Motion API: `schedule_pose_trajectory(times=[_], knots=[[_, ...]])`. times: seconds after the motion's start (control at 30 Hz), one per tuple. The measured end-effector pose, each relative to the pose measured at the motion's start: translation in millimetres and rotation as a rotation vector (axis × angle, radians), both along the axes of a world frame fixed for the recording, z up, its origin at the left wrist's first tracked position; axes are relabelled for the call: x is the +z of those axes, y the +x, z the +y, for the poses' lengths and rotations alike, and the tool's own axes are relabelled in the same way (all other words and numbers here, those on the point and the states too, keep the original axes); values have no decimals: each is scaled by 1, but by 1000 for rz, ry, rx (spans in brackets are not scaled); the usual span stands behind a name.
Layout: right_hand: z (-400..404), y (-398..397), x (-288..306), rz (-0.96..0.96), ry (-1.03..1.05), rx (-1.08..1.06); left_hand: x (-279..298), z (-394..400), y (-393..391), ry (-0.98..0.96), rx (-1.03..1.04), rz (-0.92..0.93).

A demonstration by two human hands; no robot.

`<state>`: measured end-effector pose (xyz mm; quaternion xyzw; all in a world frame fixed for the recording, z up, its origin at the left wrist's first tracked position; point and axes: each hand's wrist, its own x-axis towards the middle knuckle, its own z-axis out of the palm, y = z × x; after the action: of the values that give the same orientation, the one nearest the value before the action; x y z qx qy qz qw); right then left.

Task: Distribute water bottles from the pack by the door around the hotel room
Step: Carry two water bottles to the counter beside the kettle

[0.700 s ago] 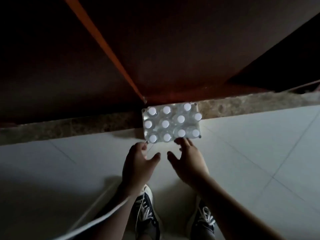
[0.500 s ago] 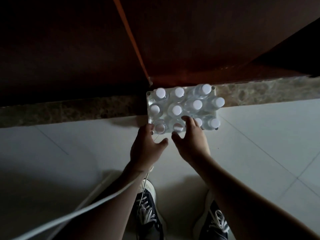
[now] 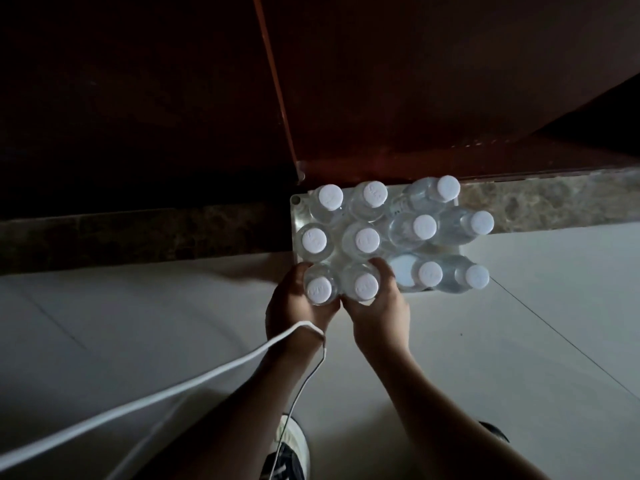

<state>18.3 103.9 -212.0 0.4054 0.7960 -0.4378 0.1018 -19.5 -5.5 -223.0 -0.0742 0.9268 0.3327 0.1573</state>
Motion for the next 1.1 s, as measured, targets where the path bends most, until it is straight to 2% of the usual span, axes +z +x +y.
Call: schedule_pose_trajectory(times=[0.17, 0.37, 0.53, 0.73, 0.83, 0.97, 1.1], knots=[[4, 2, 27, 63, 51, 88, 35, -14, 0, 43, -63, 102], [18, -8, 144, 249, -19, 113, 162, -21, -26, 132, -215, 184], [45, -47, 297, 412, -225, 160, 313, -22, -59, 320, -250, 134], [66, -80, 518, 584, -536, 177, 536, -5, -84, 690, -138, 52], [69, -80, 624, 668, -680, 140, 646, 7, -85, 822, -188, 49], [72, -71, 748, 746, -727, 92, 767, 26, -74, 949, -205, 73], [90, -51, 854, 813, -689, 73, 867, 47, -63, 993, -245, 128]])
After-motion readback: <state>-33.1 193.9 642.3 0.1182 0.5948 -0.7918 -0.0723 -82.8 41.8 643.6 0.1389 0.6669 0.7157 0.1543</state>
